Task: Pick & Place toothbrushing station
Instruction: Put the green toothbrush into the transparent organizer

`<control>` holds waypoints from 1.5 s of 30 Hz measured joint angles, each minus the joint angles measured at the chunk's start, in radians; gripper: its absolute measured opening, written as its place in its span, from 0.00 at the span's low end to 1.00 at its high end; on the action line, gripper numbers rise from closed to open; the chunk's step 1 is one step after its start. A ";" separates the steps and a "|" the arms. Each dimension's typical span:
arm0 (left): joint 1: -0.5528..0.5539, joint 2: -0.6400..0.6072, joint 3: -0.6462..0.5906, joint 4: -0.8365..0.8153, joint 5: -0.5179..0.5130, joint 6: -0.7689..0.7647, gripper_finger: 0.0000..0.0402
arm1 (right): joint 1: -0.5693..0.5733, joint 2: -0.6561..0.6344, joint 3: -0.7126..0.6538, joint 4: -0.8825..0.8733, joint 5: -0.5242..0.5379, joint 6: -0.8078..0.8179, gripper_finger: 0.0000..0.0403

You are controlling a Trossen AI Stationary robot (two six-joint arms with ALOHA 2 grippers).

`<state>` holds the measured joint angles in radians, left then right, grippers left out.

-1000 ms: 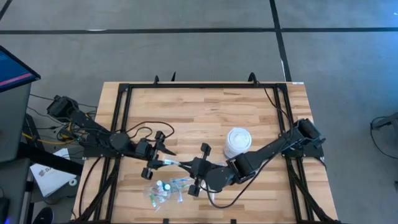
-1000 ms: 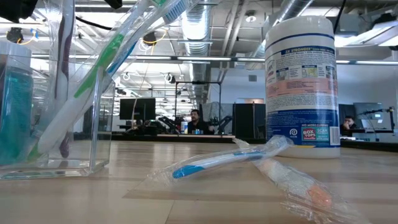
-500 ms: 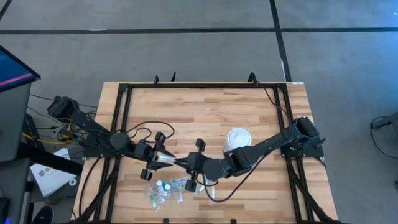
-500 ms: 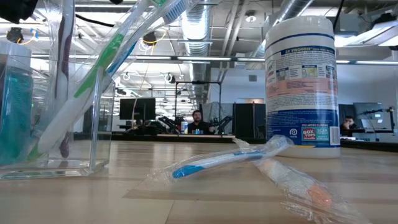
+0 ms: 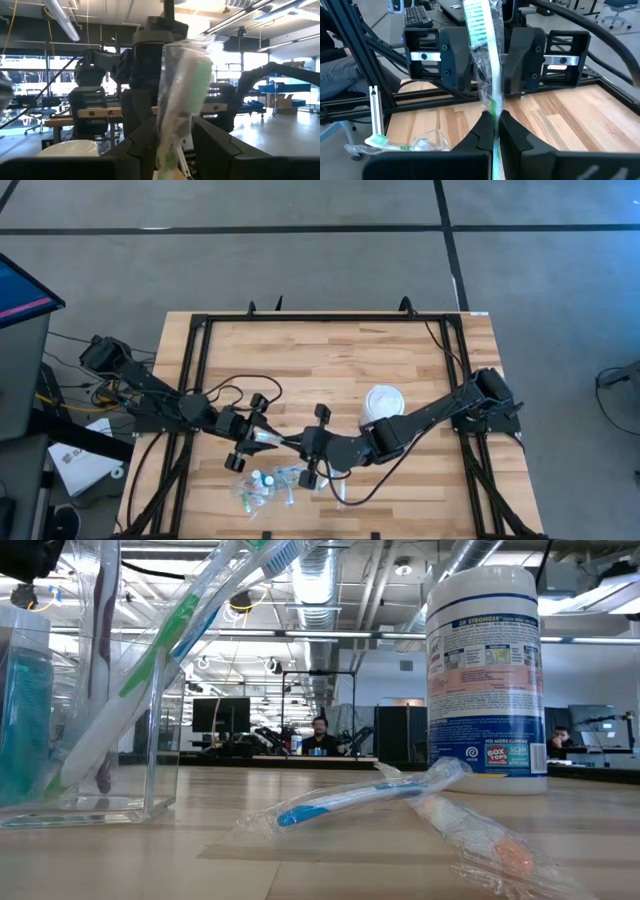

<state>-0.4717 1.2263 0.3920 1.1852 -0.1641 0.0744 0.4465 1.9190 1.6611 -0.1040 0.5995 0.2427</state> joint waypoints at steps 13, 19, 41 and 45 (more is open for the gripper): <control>0.000 0.000 0.000 -0.002 -0.003 0.000 0.11 | 0.005 0.000 0.000 0.000 0.003 -0.008 0.05; 0.000 0.000 0.000 -0.011 -0.003 0.001 0.03 | 0.005 0.000 0.000 -0.011 0.000 -0.018 0.12; -0.061 -0.189 0.000 -0.306 -0.048 -0.012 0.02 | 0.051 0.000 0.000 -0.105 0.003 -0.015 0.14; -0.089 -0.248 0.000 -0.410 -0.114 -0.026 0.02 | 0.051 0.000 0.000 -0.105 0.003 -0.015 0.14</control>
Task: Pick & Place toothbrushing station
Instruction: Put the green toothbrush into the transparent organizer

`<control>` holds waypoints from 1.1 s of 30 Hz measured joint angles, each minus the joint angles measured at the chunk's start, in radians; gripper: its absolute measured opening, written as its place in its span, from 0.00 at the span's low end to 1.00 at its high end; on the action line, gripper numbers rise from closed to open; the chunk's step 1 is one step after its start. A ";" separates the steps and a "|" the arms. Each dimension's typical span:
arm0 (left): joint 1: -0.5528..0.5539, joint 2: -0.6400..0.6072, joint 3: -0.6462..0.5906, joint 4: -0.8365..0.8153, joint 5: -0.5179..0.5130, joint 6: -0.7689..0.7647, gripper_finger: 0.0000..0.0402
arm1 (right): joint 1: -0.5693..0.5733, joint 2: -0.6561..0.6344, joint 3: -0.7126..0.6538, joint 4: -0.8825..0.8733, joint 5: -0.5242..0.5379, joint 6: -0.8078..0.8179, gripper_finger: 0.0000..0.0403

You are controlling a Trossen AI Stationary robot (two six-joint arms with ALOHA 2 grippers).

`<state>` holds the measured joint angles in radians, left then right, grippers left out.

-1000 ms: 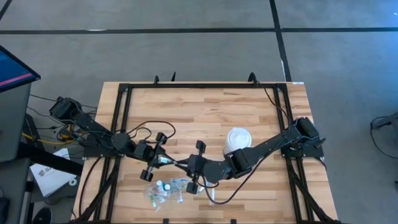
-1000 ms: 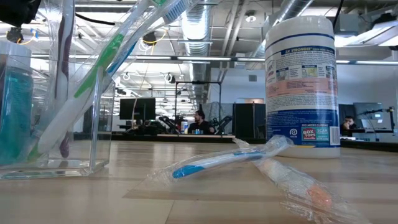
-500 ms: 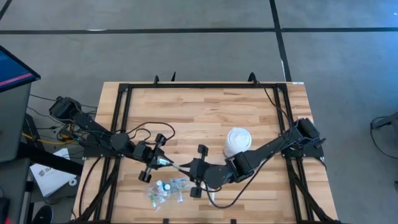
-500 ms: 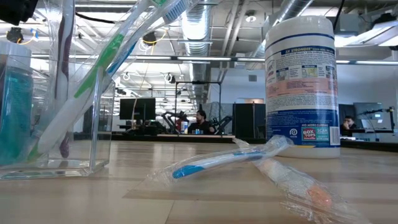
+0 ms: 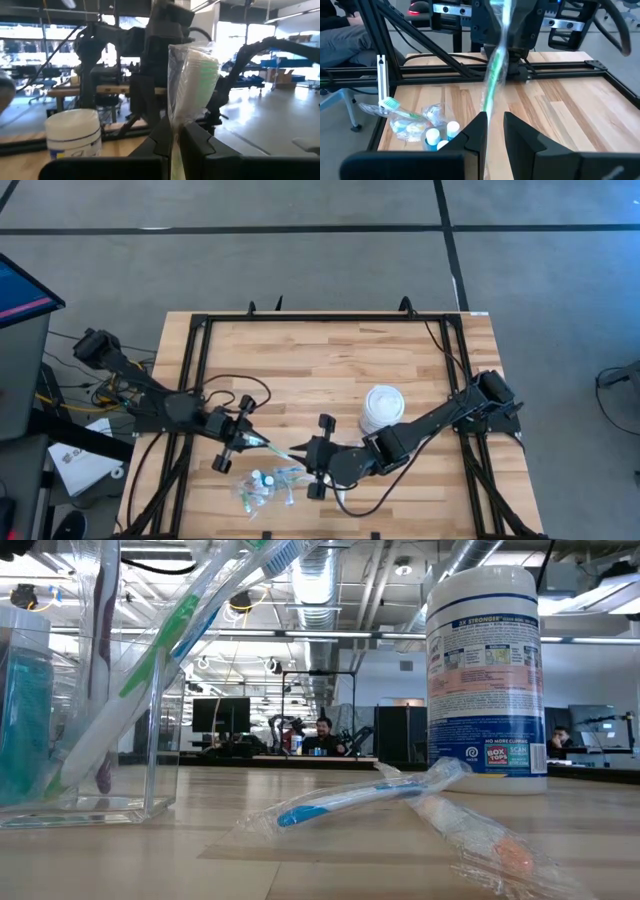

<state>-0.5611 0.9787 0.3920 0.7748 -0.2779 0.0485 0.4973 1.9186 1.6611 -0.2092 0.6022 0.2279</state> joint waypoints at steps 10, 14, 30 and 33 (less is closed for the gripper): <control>-0.034 -0.063 0.000 -0.115 -0.028 -0.057 0.02 | 0.001 0.000 0.000 0.000 -0.001 0.000 0.14; -0.034 -0.063 0.000 -0.139 -0.029 -0.078 0.02 | 0.008 0.000 0.000 -0.021 -0.001 0.008 0.14; -0.053 -0.207 0.000 -0.400 -0.029 -0.212 0.02 | 0.025 0.000 0.000 -0.061 -0.001 0.035 0.14; -0.065 -0.236 0.000 -0.401 -0.030 -0.212 0.02 | 0.025 0.000 0.000 -0.060 -0.001 0.035 0.14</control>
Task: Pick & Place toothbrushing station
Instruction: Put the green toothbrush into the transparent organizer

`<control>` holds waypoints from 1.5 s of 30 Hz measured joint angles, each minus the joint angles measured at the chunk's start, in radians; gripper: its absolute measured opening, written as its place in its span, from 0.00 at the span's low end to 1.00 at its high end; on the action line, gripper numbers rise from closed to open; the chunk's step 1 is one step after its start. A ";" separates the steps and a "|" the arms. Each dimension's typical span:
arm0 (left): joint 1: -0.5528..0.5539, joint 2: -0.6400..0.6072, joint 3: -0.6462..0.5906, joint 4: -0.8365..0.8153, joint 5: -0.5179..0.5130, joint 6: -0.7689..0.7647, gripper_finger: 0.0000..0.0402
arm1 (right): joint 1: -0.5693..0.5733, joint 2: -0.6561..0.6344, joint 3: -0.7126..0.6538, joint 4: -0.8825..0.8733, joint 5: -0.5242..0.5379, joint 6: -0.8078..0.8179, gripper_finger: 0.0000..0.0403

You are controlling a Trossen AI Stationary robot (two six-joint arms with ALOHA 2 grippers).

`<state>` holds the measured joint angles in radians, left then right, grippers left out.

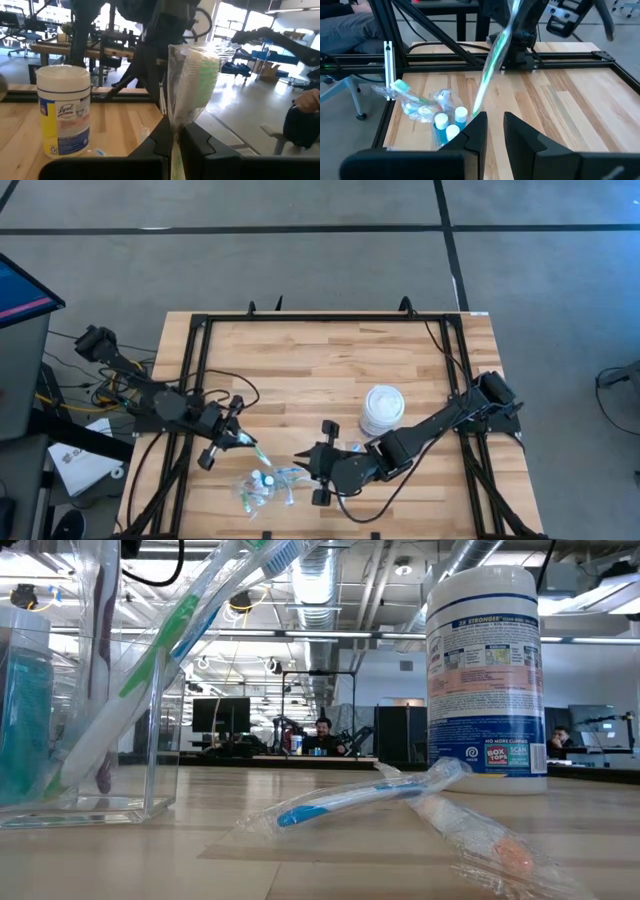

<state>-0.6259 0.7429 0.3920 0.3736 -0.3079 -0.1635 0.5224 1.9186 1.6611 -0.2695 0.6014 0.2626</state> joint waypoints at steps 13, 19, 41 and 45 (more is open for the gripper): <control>-0.024 0.048 0.000 -0.015 -0.036 0.001 0.02 | 0.007 0.000 0.000 0.004 0.000 0.000 0.14; -0.023 0.126 0.008 0.054 -0.015 0.000 0.02 | 0.006 0.000 0.000 0.004 0.000 0.000 0.14; 0.023 0.391 0.061 0.122 0.080 0.053 0.02 | 0.006 0.000 0.000 -0.011 0.000 -0.001 0.14; 0.040 0.432 0.061 0.126 0.133 0.053 0.02 | 0.006 0.000 0.000 -0.013 0.000 -0.001 0.14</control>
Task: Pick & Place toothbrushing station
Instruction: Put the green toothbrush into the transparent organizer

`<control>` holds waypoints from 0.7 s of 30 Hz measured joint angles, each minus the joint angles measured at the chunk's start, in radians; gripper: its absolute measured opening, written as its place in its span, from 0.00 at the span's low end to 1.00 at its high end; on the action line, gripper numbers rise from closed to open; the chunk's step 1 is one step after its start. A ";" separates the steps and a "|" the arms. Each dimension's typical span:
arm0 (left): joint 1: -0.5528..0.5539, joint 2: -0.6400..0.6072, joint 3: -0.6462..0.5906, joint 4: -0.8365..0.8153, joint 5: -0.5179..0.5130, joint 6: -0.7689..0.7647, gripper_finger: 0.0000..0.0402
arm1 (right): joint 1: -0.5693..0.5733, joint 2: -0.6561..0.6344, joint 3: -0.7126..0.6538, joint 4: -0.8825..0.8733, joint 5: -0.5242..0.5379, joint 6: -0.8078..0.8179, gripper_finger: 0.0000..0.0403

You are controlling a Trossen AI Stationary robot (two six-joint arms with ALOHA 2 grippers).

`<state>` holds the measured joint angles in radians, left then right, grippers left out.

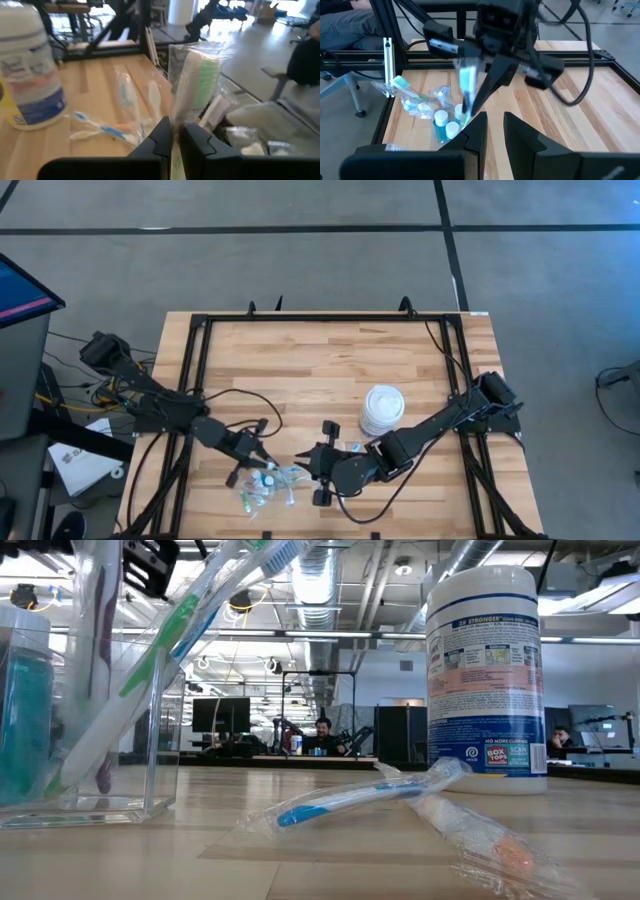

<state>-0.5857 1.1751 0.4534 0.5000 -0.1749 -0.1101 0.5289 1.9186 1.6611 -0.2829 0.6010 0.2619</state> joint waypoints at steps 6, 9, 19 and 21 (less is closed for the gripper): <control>0.010 0.057 0.000 0.024 0.051 0.000 0.02 | 0.000 0.000 0.000 -0.001 0.000 -0.002 0.14; 0.024 0.077 0.000 0.026 0.063 0.000 0.02 | 0.000 0.000 0.000 -0.001 0.000 -0.002 0.14; 0.071 0.150 0.000 0.030 0.141 -0.002 0.02 | 0.000 0.000 0.000 -0.001 -0.002 0.000 0.14; 0.078 0.161 0.001 0.038 0.153 -0.003 0.02 | 0.000 0.000 0.000 -0.001 -0.002 0.000 0.14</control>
<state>-0.5073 1.3366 0.4548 0.5380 -0.0217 -0.1135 0.5285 1.9186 1.6611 -0.2840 0.5991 0.2619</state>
